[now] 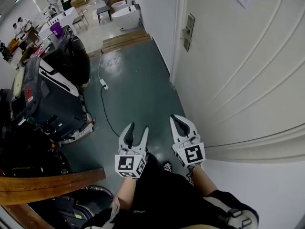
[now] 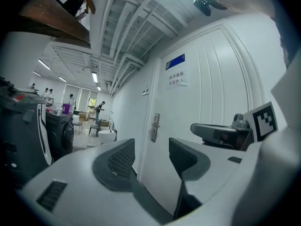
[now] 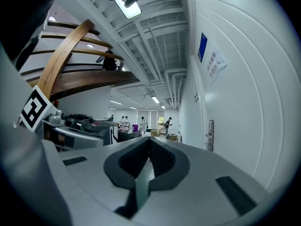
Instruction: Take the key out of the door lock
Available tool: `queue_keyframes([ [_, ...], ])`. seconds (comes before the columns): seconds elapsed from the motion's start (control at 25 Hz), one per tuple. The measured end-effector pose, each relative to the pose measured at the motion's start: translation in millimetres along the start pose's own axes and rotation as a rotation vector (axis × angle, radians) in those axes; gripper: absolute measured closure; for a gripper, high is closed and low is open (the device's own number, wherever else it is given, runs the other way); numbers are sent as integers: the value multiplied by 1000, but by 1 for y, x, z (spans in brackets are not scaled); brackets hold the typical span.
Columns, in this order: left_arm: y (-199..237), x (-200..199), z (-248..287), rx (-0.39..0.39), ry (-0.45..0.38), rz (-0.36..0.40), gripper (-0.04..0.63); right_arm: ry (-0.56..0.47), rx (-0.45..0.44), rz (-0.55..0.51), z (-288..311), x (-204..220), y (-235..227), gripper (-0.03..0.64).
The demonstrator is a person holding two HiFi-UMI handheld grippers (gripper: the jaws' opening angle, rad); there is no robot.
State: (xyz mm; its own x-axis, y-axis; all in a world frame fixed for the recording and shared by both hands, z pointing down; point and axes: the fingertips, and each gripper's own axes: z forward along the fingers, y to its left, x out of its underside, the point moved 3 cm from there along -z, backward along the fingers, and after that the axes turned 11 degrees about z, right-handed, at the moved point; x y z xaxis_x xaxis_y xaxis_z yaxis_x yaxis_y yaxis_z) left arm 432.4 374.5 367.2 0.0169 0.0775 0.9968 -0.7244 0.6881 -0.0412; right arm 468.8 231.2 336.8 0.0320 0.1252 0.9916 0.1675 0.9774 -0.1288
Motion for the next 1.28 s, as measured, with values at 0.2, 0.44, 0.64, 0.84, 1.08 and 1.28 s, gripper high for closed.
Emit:
queue_keyframes([
  [0.2,40,5,19,-2,1,-39,379,22,-21,-10,45,3,7,608],
  [0.44,102,6,49,1,-1,-56,379,62,-24,-15,118,8,13,609],
  [0.64,156,3,73,-1,-30,-67,379,55,-63,-33,175,8,28,609],
  [0.84,198,-5,94,24,-49,-61,379,52,-46,-65,217,-1,35,609],
  [1.08,235,-3,111,36,-52,-86,379,61,-14,-89,250,7,34,609],
  [1.28,246,6,135,50,-36,-106,380,72,7,-85,273,10,17,609],
])
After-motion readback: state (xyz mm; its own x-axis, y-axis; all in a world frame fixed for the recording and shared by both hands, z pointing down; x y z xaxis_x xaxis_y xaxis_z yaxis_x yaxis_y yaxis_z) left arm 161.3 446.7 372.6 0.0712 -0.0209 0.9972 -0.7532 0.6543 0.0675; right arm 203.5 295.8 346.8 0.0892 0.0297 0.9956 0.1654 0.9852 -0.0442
